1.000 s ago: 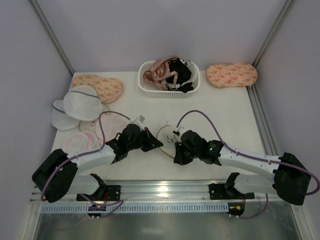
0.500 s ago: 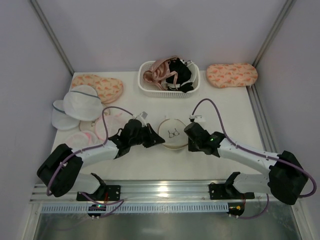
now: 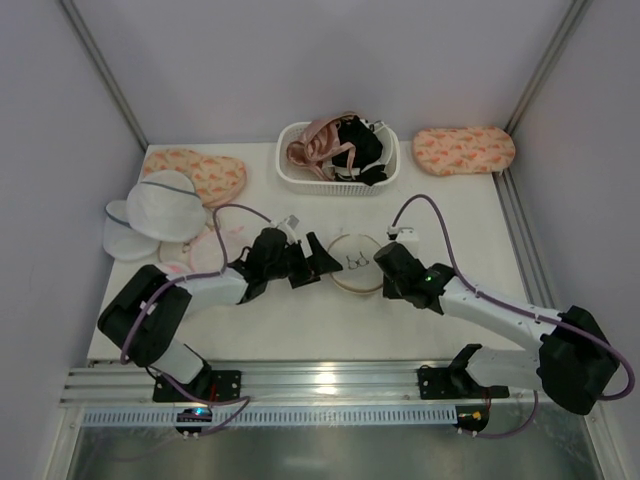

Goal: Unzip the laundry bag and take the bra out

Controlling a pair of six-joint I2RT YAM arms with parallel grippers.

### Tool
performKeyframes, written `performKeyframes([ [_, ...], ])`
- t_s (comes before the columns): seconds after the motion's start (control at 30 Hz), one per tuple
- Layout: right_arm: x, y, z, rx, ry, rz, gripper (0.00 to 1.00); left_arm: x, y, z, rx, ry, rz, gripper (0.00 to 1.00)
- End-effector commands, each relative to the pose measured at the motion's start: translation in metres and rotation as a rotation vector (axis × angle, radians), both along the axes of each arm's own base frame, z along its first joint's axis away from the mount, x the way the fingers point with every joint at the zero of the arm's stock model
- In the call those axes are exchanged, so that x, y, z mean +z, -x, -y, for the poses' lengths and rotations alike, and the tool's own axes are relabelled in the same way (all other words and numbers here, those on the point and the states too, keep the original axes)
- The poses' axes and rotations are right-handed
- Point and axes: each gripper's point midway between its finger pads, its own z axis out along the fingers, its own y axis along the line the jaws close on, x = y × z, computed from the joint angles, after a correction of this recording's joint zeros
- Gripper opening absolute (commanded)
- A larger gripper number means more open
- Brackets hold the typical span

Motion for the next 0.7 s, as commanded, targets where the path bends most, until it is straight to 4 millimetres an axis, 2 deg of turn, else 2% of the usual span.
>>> performKeyframes([
  [0.0, 0.011, -0.002, 0.001, 0.011, -0.029, 0.053, 0.04, 0.023, -0.007, -0.009, 0.067, 0.041, 0.086, 0.99],
  [0.07, 0.01, 0.001, -0.001, 0.022, -0.049, 0.051, 0.04, 0.018, 0.003, -0.022, 0.106, 0.008, 0.043, 0.99],
  [0.13, 0.008, 0.007, -0.012, 0.073, -0.094, 0.027, 0.04, 0.023, 0.014, -0.038, 0.149, -0.002, 0.041, 0.99],
  [0.17, 0.006, 0.011, -0.018, 0.108, -0.121, 0.013, 0.04, 0.016, 0.022, -0.048, 0.174, -0.047, 0.012, 0.99],
  [0.2, 0.008, 0.023, -0.038, 0.202, -0.206, -0.036, 0.04, 0.017, 0.028, -0.053, 0.184, -0.054, 0.005, 0.99],
  [0.23, 0.016, 0.024, -0.057, 0.288, -0.282, -0.016, 0.04, 0.03, 0.033, -0.056, 0.188, -0.031, 0.029, 0.99],
  [0.27, 0.017, 0.038, -0.073, 0.377, -0.359, -0.046, 0.04, 0.025, 0.043, -0.062, 0.185, -0.052, 0.005, 0.99],
  [0.3, 0.026, 0.048, -0.088, 0.458, -0.435, -0.055, 0.04, 0.028, 0.047, -0.063, 0.182, -0.047, 0.003, 0.99],
  [0.37, 0.056, 0.077, -0.128, 0.683, -0.628, -0.05, 0.04, 0.039, 0.055, -0.063, 0.172, -0.017, 0.012, 0.99],
  [0.4, 0.056, 0.081, -0.13, 0.699, -0.629, -0.055, 0.04, 0.038, 0.056, -0.063, 0.165, -0.016, 0.009, 0.99],
  [0.43, 0.07, 0.084, -0.142, 0.761, -0.682, -0.017, 0.04, 0.039, 0.058, -0.062, 0.163, -0.008, 0.001, 0.99],
  [0.53, 0.086, 0.086, -0.159, 0.81, -0.747, 0.016, 0.04, 0.038, 0.061, -0.053, 0.134, 0.006, -0.016, 0.99],
  [0.67, 0.079, 0.076, -0.167, 0.79, -0.709, -0.003, 0.04, 0.03, 0.062, -0.038, 0.102, 0.01, -0.041, 0.99],
])
